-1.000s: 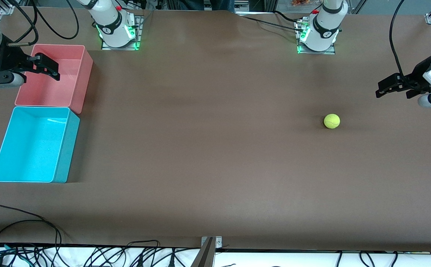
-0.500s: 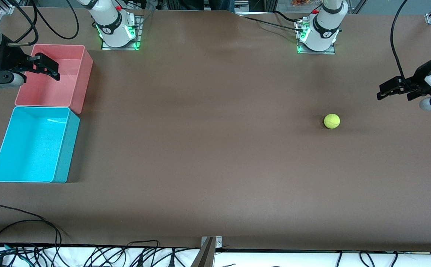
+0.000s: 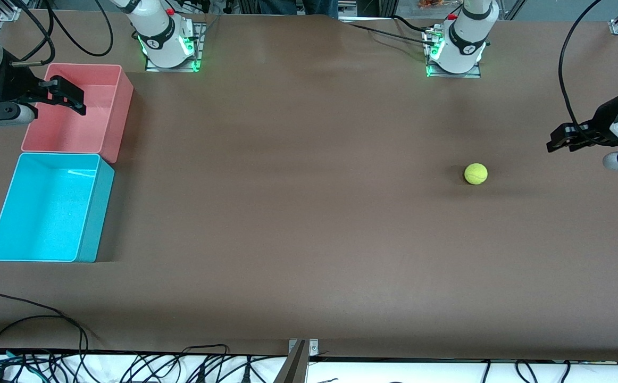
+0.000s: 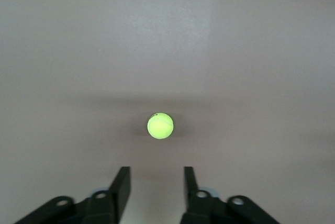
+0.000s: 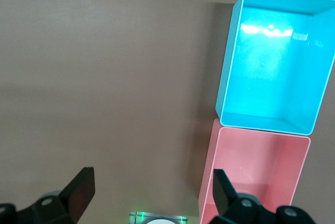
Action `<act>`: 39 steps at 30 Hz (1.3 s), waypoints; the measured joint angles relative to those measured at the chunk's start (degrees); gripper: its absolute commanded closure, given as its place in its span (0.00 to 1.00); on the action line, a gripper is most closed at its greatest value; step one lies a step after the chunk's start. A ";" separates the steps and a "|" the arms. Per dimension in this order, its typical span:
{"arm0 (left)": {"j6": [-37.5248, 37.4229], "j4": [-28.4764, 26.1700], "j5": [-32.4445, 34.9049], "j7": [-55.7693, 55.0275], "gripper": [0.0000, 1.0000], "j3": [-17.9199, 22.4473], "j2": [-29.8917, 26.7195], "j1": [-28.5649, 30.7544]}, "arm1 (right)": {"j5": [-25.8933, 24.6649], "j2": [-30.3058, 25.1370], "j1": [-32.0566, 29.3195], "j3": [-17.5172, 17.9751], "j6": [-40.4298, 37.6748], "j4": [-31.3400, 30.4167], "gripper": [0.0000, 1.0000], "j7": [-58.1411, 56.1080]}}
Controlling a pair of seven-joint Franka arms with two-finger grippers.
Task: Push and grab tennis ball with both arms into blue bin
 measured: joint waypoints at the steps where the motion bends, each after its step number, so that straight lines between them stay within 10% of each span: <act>1: -0.12 0.00 0.01 -1.33 1.00 -0.14 0.00 -0.02 | 0.00 0.00 0.00 0.00 -0.02 0.00 0.00 0.00; 27: -2.63 -1.20 0.29 -51.14 1.00 -0.99 5.26 4.71 | 0.00 0.00 -0.01 0.00 -0.11 0.00 0.00 0.00; 39: 14.26 -15.26 0.29 -68.79 1.00 -0.67 7.26 8.83 | 0.00 0.00 -0.02 0.00 -0.14 0.00 0.00 0.00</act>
